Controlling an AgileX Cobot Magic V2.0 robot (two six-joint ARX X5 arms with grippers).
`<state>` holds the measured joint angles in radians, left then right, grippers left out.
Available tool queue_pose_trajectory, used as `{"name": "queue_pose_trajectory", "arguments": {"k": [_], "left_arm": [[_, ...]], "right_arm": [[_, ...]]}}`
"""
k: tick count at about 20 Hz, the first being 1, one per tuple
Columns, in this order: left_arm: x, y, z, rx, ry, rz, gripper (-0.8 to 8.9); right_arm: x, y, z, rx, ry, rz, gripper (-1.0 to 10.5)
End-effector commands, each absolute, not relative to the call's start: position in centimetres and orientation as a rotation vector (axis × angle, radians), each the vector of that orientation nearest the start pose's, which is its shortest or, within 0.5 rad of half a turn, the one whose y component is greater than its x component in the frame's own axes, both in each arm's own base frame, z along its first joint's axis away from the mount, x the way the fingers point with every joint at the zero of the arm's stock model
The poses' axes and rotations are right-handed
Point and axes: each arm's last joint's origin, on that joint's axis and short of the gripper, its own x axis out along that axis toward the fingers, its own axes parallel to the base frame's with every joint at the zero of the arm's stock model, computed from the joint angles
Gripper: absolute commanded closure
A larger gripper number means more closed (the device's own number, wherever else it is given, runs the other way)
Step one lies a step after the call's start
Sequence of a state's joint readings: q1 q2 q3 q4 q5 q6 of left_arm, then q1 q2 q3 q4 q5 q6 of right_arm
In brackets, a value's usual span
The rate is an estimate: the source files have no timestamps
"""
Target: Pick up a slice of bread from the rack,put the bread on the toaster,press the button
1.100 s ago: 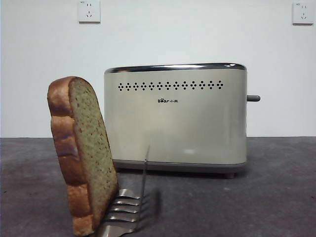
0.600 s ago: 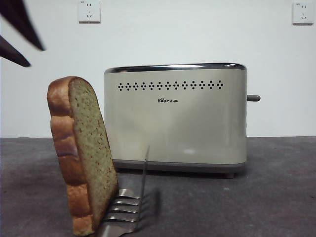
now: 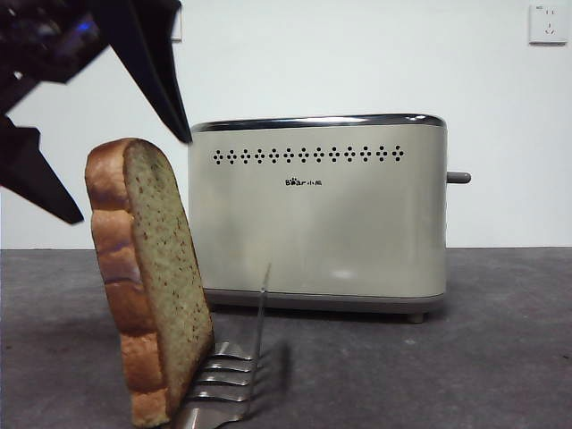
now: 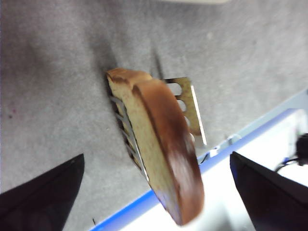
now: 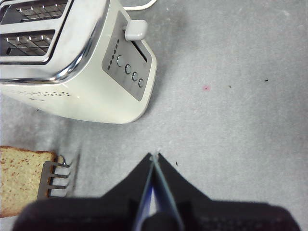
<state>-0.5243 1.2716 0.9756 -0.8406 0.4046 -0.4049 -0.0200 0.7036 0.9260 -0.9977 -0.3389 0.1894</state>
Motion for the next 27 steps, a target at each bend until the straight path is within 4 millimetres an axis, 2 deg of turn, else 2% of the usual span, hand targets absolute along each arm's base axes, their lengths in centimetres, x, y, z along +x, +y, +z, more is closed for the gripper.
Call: {"name": "queue_pose_trajectory", "arguments": {"k": [1, 2, 5, 8, 14, 17, 20, 24, 27], "left_arm": [[19.8, -13.3, 25.0, -0.230, 1.332, -0.549, 3.16], [19.8, -13.6, 24.8, -0.218, 1.333, -0.544, 3.40], [19.8, -14.2, 24.8, -0.217, 1.310, -0.551, 5.50], [19.7, -14.7, 24.9, -0.217, 1.291, -0.572, 6.67], [19.6, -15.1, 25.0, -0.211, 1.282, -0.589, 7.01], [19.7, -15.1, 25.2, -0.213, 1.272, -0.594, 7.83], [19.9, -15.3, 26.0, -0.217, 1.251, -0.604, 7.88], [20.1, -15.4, 28.0, -0.207, 1.224, -0.624, 7.88], [20.0, -15.3, 30.6, -0.151, 1.194, -0.666, 7.87]], "right_arm": [[11.3, 0.7, 32.2, 0.306, 0.782, 0.237, 9.5], [11.3, 0.7, 32.2, 0.306, 0.781, 0.237, 9.5], [11.3, 0.7, 32.2, 0.306, 0.780, 0.236, 9.5], [11.3, 0.7, 32.2, 0.305, 0.780, 0.236, 9.5], [11.3, 0.7, 32.2, 0.302, 0.780, 0.229, 9.5], [11.3, 0.7, 32.2, 0.300, 0.780, 0.222, 9.5], [11.3, 0.7, 32.2, 0.298, 0.781, 0.218, 9.5], [11.3, 0.7, 32.2, 0.299, 0.781, 0.217, 9.5], [11.3, 0.7, 32.2, 0.299, 0.781, 0.217, 9.5]]}}
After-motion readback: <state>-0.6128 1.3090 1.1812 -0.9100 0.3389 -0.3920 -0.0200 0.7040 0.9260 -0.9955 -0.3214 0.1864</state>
